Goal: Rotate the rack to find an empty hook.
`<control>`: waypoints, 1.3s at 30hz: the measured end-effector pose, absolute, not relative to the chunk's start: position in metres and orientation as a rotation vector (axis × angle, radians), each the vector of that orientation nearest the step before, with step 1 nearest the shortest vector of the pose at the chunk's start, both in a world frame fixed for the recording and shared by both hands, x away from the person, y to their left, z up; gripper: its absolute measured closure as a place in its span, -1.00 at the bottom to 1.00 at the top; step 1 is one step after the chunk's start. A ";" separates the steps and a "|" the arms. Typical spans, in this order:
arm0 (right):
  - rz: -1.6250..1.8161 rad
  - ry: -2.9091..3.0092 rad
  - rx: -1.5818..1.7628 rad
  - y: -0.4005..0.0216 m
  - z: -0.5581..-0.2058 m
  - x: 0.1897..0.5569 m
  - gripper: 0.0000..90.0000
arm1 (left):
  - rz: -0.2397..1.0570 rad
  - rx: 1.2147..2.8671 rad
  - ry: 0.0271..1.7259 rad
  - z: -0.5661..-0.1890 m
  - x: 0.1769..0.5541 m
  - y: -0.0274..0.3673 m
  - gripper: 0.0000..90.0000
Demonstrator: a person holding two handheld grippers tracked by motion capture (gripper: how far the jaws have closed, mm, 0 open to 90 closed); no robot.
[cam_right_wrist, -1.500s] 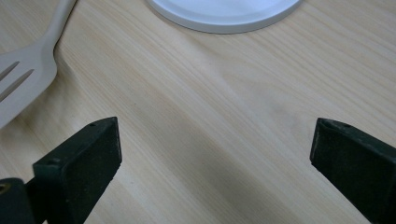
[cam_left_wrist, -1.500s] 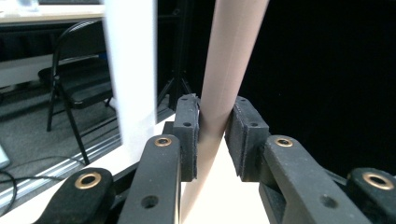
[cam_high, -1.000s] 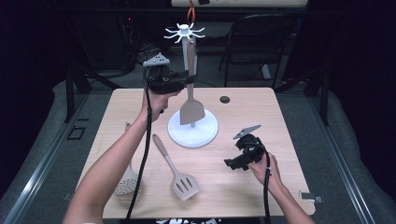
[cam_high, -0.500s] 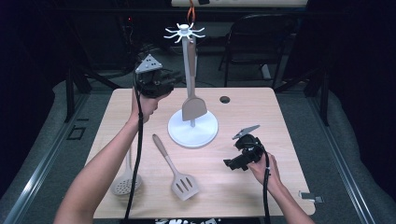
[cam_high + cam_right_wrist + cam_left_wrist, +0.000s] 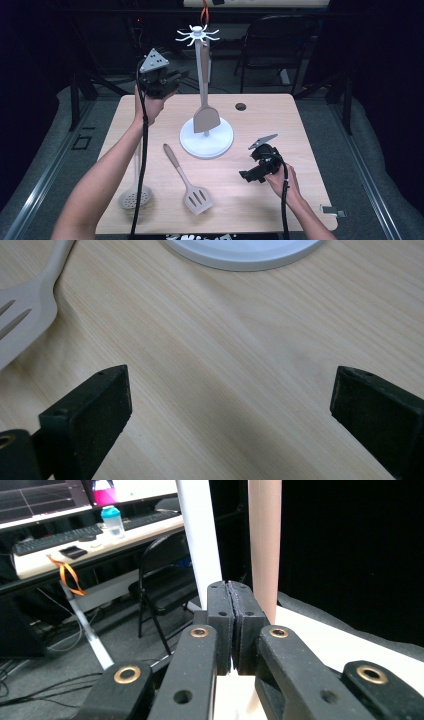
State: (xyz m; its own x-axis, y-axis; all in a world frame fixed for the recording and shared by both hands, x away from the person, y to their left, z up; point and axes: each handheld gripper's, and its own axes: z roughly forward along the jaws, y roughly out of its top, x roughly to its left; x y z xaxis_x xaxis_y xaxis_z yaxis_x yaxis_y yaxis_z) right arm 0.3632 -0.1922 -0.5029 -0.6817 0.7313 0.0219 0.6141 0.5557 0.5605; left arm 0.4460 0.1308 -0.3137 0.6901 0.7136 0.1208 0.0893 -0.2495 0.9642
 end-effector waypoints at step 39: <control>0.799 2.575 1.128 -0.195 -0.503 0.362 -0.92 | 0.777 1.660 0.754 -0.263 0.466 0.135 1.00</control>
